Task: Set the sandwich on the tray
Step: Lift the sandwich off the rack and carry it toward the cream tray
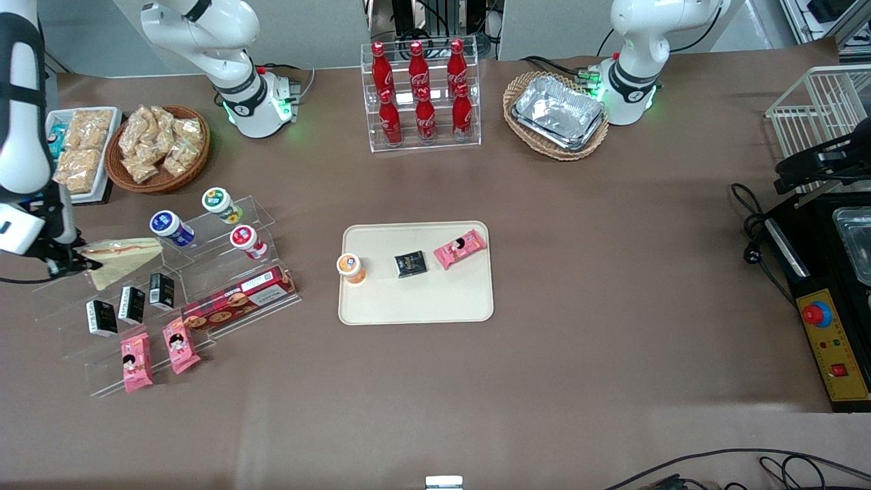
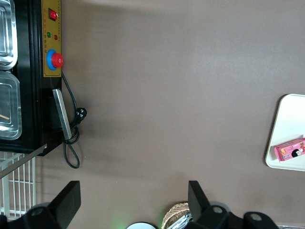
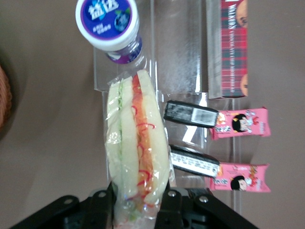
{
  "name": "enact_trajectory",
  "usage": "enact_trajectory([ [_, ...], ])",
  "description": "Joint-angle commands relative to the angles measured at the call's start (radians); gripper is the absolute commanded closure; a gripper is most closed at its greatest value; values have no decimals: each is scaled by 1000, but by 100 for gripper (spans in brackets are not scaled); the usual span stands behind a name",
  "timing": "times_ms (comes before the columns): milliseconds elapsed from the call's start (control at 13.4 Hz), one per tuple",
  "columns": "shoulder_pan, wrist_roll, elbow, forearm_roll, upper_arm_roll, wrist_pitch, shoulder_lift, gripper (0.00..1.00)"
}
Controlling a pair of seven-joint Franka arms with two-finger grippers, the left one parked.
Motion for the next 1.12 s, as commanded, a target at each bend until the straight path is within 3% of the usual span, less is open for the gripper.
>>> enact_trajectory([
  [0,12,72,175,16,2,-165,-10,100],
  [224,38,263,274,13,19,-272,-11,100],
  [1045,406,952,328,3,22,-341,-2,100],
])
